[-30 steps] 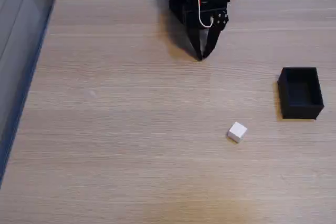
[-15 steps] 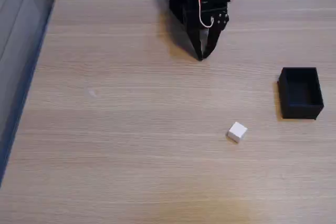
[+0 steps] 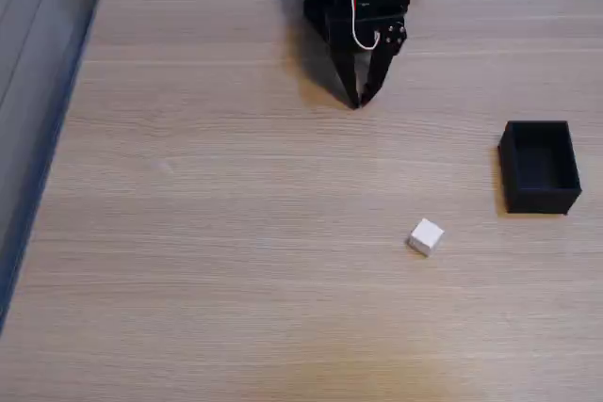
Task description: Pick a white block and place it in the black box.
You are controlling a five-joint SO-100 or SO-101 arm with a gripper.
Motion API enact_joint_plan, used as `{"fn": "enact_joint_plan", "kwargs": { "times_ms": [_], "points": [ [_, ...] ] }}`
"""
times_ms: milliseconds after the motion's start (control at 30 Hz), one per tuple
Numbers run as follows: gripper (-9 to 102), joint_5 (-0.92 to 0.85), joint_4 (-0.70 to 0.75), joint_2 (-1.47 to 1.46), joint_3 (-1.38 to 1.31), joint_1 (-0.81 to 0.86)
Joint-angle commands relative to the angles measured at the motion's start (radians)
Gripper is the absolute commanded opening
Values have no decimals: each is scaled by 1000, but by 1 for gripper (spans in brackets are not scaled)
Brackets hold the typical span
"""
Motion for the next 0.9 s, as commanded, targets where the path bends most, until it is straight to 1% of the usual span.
{"fn": "enact_joint_plan", "kwargs": {
  "times_ms": [0,333,500,600,700,833,867],
  "points": [
    [0,3,8,6,15,5],
    [1,5,6,6,14,32],
    [9,-34,8,6,0,114],
    [14,-57,2,-28,-44,121],
    [17,-44,-35,-120,-120,104],
    [25,-11,-71,-304,-241,78],
    [26,3,-75,-351,-272,69]
  ]
}}
